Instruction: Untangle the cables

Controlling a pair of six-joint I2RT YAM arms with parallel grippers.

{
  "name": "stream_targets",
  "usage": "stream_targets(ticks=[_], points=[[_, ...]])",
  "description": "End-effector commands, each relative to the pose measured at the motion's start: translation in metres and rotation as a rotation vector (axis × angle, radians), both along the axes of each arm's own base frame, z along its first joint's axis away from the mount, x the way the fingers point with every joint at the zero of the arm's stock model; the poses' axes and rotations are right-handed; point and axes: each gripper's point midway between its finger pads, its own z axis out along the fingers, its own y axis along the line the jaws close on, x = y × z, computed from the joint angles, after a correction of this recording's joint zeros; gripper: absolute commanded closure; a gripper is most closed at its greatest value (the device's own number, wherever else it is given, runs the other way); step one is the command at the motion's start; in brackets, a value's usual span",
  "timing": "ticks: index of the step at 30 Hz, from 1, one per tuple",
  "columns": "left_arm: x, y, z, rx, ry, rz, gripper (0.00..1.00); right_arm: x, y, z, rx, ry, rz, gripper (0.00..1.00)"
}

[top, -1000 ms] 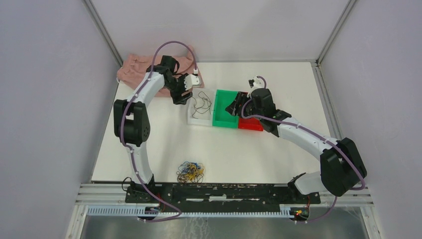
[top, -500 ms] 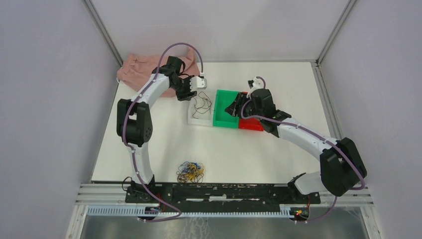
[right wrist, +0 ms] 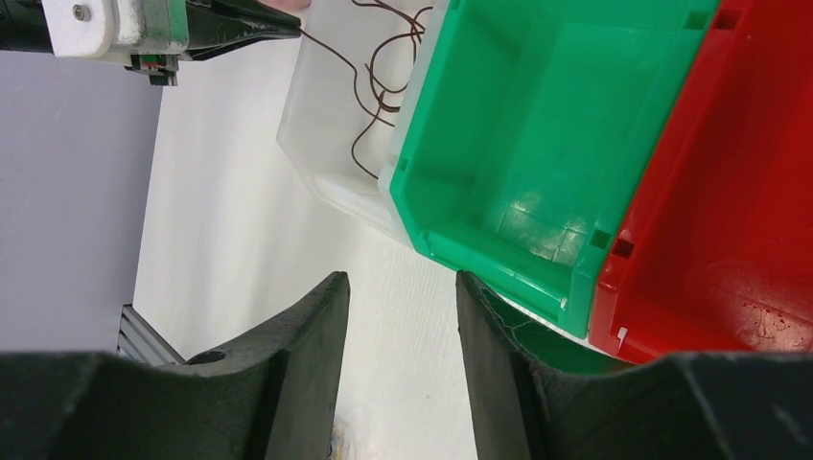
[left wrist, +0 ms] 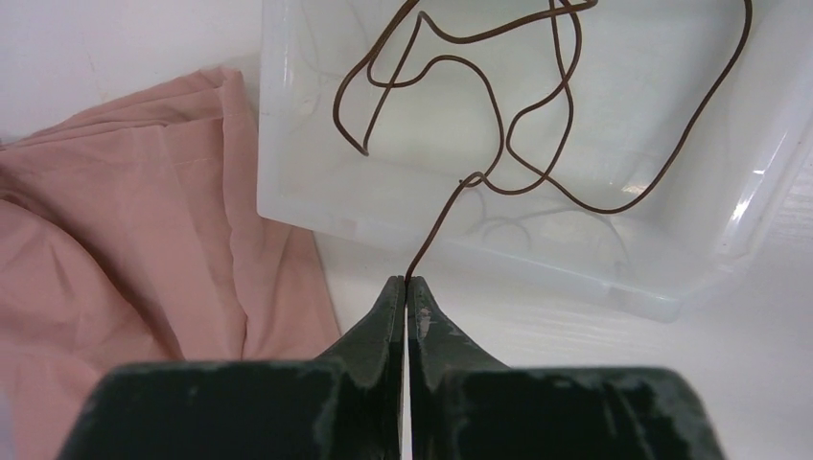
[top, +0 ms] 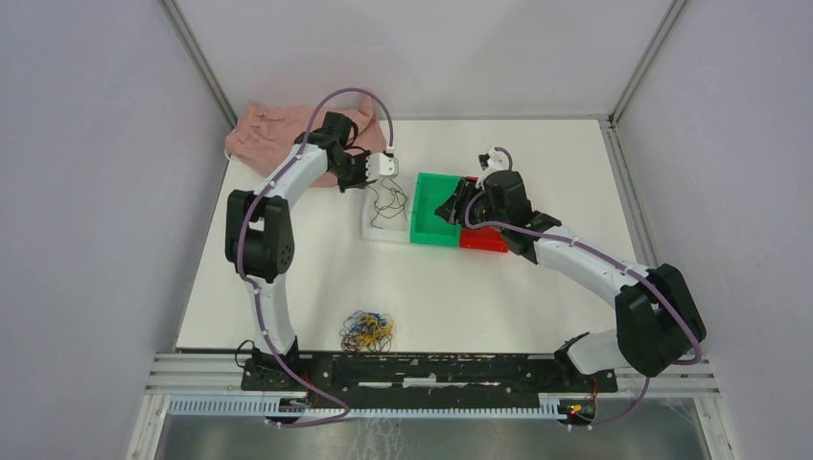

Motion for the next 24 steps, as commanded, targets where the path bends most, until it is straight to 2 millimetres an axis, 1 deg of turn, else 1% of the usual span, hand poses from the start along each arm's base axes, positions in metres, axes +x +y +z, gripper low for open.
stream_targets(ticks=[1, 4, 7, 10, 13, 16, 18, 19, 21, 24], points=[[0.013, -0.007, 0.031, -0.024, -0.113, -0.029, 0.97, 0.006, 0.004, 0.012, 0.033, -0.03, 0.007, 0.49], [0.01, -0.013, 0.048, -0.072, -0.126, -0.02, 0.97, 0.006, 0.004, 0.011, 0.037, -0.028, 0.004, 0.5], [0.0, -0.023, 0.062, -0.113, -0.122, -0.023, 0.97, 0.006, 0.004, 0.01, 0.041, -0.027, 0.002, 0.5], [-0.013, -0.037, 0.069, -0.146, -0.094, -0.028, 0.97, 0.006, 0.004, 0.009, 0.044, -0.024, 0.002, 0.51], [-0.025, -0.052, 0.07, -0.165, -0.068, -0.042, 0.97, 0.005, 0.004, 0.007, 0.042, -0.02, 0.001, 0.51], [-0.035, -0.067, 0.061, -0.177, -0.029, -0.047, 0.97, 0.005, 0.004, 0.006, 0.046, -0.018, 0.001, 0.51], [-0.038, -0.074, 0.048, -0.164, -0.014, -0.042, 0.97, 0.005, 0.005, 0.005, 0.051, -0.016, -0.001, 0.51], [-0.036, -0.075, 0.041, -0.15, -0.023, -0.034, 0.97, 0.005, 0.004, 0.004, 0.051, -0.013, -0.002, 0.51], [-0.027, -0.074, 0.023, -0.107, -0.062, 0.008, 0.97, 0.004, 0.004, 0.002, 0.052, -0.011, -0.004, 0.51], [0.002, -0.066, 0.005, -0.033, -0.2, 0.124, 0.97, 0.003, 0.002, 0.0, 0.048, -0.009, -0.009, 0.51]])
